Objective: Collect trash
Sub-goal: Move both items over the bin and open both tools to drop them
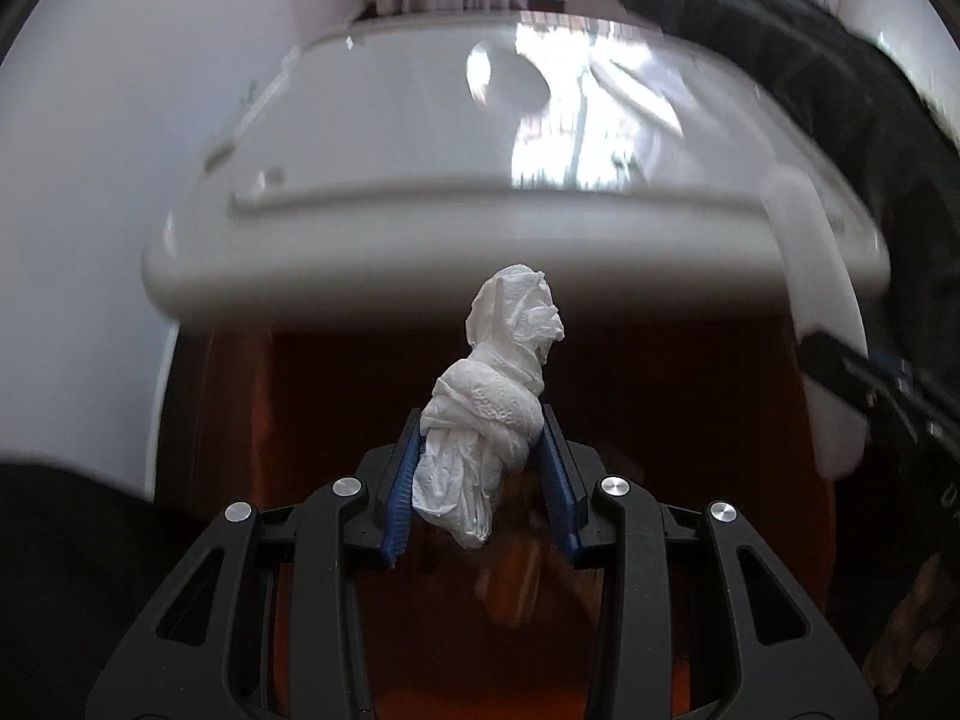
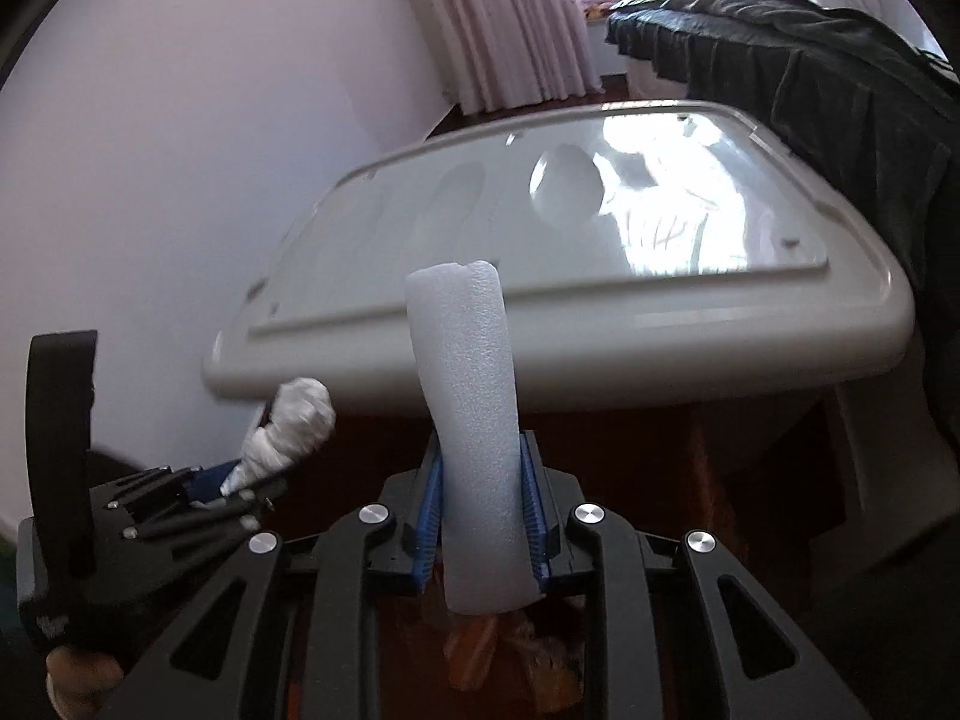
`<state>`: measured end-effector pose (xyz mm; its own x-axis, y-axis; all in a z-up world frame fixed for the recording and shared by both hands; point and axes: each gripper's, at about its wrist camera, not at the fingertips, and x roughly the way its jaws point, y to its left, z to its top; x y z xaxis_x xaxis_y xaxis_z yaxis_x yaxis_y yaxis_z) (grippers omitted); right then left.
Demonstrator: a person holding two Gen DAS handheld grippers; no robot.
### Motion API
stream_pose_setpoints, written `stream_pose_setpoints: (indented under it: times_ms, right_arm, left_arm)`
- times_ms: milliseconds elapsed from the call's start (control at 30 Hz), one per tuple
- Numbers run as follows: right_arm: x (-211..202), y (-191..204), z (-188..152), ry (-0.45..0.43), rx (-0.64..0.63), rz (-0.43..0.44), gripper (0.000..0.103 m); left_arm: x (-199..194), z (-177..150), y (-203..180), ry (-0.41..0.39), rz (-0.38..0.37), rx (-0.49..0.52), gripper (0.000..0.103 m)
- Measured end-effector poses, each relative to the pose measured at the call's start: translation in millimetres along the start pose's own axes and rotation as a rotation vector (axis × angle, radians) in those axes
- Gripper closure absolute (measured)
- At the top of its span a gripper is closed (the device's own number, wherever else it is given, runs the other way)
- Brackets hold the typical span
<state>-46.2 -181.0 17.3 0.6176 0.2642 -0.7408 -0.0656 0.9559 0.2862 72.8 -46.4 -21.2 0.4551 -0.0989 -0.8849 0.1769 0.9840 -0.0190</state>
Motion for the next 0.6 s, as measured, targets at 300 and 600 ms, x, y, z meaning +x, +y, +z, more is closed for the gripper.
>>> stream_pose_setpoints:
  times_ms: [300,600]
  right_arm:
    - [38,3,-39,0.195,-0.040,-0.094,0.077]
    - [55,6,-52,0.269,-0.046,-0.127,0.071]
  left_arm:
    - [45,-24,4,0.149,0.065,0.001,0.067]
    - [67,-19,3,0.181,0.073,0.020,0.067]
